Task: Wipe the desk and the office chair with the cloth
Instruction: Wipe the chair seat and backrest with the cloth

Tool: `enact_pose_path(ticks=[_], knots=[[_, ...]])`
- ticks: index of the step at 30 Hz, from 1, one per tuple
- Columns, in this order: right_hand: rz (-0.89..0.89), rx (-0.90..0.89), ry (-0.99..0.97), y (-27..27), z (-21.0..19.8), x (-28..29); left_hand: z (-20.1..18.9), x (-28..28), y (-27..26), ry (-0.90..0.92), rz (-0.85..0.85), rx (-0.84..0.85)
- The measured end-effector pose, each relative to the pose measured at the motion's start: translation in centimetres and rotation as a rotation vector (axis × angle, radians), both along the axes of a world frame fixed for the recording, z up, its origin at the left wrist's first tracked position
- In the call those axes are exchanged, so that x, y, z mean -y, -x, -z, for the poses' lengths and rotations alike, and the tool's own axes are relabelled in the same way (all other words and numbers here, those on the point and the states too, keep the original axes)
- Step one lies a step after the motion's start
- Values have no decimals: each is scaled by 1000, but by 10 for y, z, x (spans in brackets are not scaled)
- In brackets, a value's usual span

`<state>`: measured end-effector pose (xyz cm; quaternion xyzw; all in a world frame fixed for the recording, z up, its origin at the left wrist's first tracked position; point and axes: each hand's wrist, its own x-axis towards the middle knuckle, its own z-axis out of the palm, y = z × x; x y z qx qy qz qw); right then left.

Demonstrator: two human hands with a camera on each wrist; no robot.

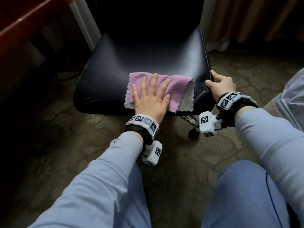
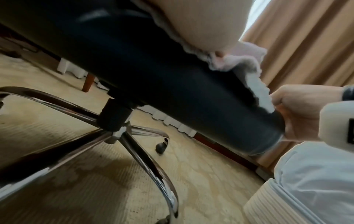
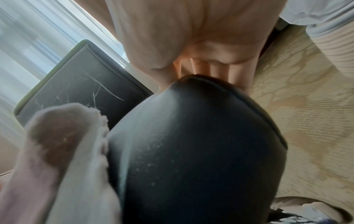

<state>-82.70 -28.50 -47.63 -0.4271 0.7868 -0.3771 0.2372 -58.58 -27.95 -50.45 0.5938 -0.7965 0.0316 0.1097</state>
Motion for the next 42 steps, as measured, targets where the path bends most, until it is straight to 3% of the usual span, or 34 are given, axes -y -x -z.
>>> enact_pose_path(ticks=[2, 5, 9, 12, 20, 23, 26, 28, 32, 36, 39, 42], knots=[[-4, -59, -19, 0, -8, 0, 1, 0, -9, -6, 74, 40], [-90, -327, -12, -11, -24, -2, -1, 5, -25, 7, 74, 58], [-393, -655, 68, -54, -37, 1, -3, 7, -23, 2, 49, 11], [-566, -772, -29, -89, -40, 8, -3, 4, -27, -28, 30, 33], [-491, -911, -120, -113, -36, 13, 16, 31, -179, 10, -218, 5], [-435, -925, -165, -140, -33, 16, 16, 24, -145, 92, -201, -36], [-387, -929, -196, -146, -27, 19, 35, -2, -69, 159, 94, 90], [-390, -957, -180, -141, -21, 18, 40, -13, -49, 171, 128, 124], [-398, -915, -139, -136, -22, 18, 38, 3, -101, 217, 162, 179], [-379, -915, -154, -138, -24, 16, 38, 15, -162, 152, -50, 105], [-370, -921, -159, -144, -21, 18, 37, 8, -146, 130, -191, 48], [-367, -912, -155, -145, -19, 22, 33, 0, -93, 125, -37, 96]])
